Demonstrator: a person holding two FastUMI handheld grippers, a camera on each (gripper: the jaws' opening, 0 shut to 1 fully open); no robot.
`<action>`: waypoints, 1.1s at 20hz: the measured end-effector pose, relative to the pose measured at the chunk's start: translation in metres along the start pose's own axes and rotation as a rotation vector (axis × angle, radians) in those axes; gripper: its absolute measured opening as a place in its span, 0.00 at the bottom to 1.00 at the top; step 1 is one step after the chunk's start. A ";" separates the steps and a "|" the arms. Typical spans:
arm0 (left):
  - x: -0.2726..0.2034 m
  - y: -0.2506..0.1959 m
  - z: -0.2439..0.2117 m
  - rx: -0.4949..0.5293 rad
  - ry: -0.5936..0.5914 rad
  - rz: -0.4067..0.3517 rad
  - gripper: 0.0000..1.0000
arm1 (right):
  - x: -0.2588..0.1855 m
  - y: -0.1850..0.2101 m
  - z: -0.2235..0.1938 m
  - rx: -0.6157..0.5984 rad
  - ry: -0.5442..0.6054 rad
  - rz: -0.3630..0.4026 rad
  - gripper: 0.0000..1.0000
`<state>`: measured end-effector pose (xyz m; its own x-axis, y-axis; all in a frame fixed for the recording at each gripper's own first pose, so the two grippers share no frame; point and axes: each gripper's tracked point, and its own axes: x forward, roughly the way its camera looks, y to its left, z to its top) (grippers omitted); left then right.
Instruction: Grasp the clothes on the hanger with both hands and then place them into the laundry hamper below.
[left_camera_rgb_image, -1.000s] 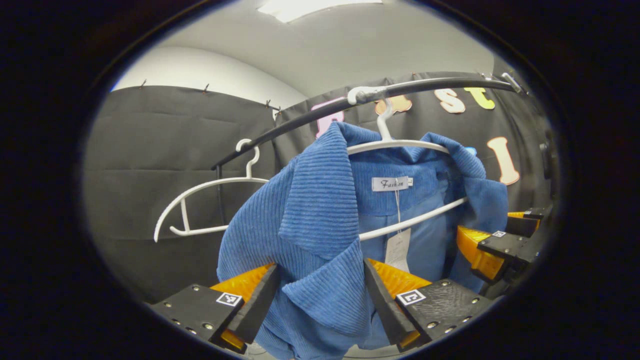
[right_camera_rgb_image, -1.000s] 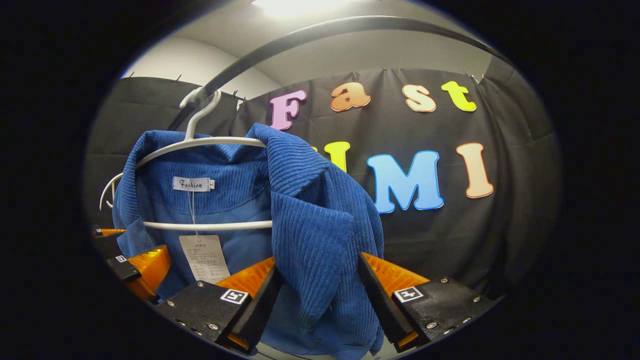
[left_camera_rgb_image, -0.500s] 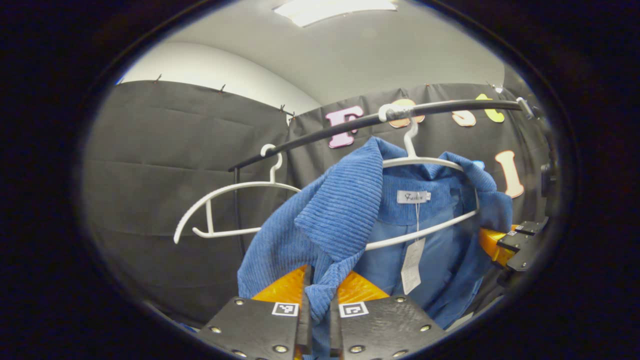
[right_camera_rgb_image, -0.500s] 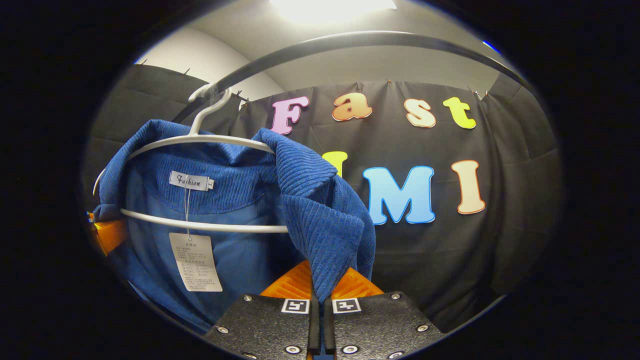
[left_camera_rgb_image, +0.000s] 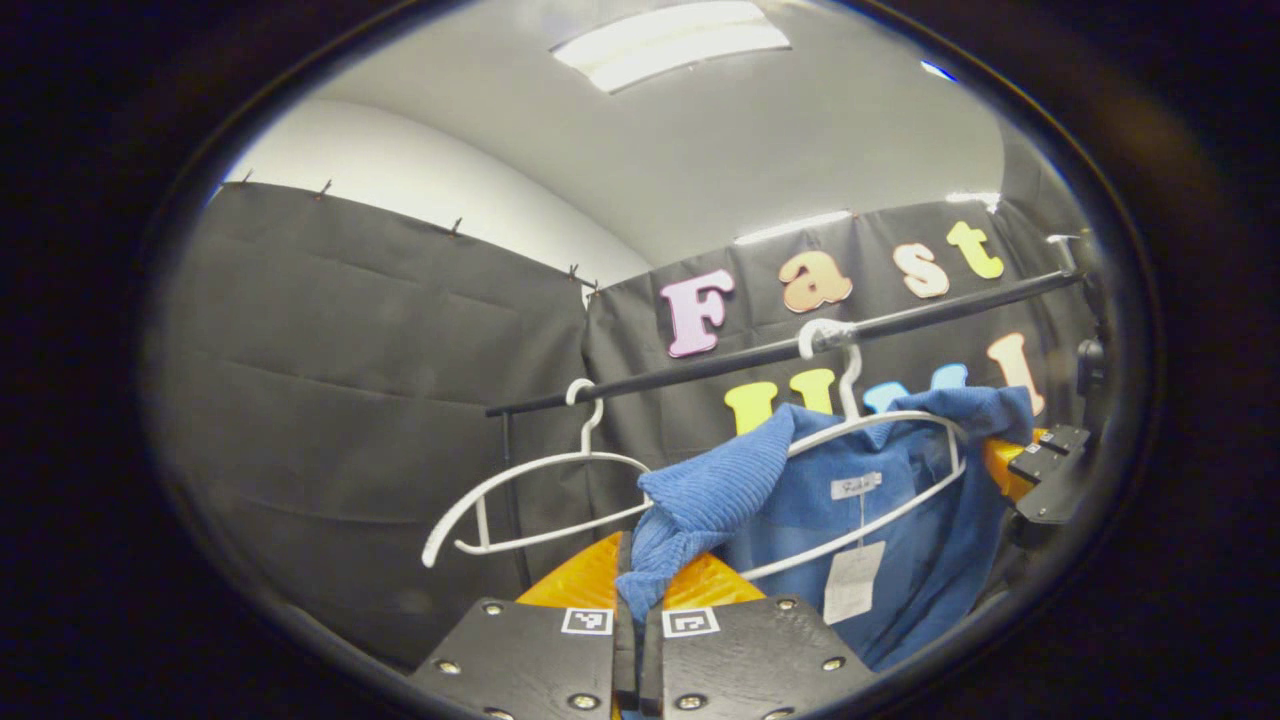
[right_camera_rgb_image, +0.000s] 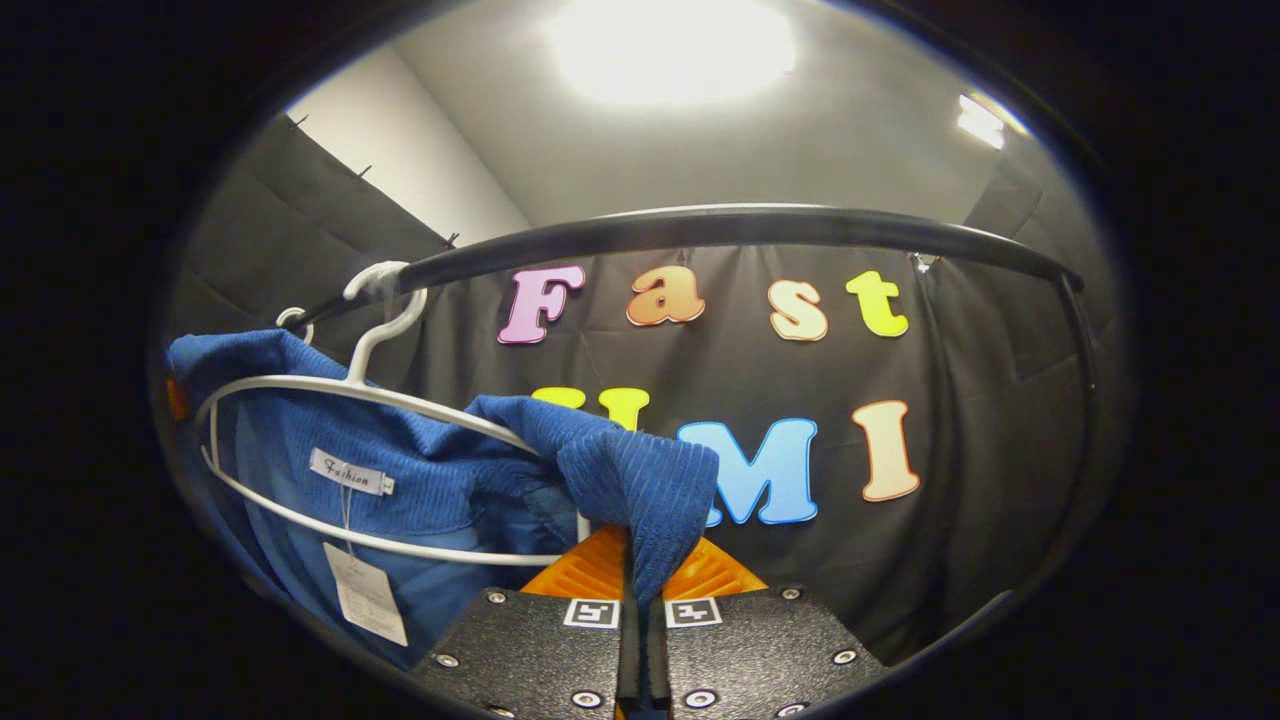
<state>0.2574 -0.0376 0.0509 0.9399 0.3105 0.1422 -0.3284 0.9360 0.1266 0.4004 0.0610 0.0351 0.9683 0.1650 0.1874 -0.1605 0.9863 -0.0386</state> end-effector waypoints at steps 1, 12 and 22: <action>0.003 0.005 0.003 0.006 -0.010 -0.001 0.05 | 0.006 -0.006 0.003 -0.005 -0.015 -0.017 0.02; 0.078 0.047 -0.010 0.060 0.026 -0.132 0.03 | 0.059 -0.047 -0.029 -0.081 0.013 -0.075 0.02; 0.072 0.025 -0.092 0.082 0.147 -0.250 0.03 | 0.032 -0.052 -0.134 -0.046 0.255 -0.059 0.02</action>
<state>0.3255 0.0236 -0.0258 0.9940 0.0986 -0.0465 -0.0862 0.9719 0.2190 0.4650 0.0140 -0.0887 0.9936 0.0943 -0.0624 -0.0992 0.9918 -0.0804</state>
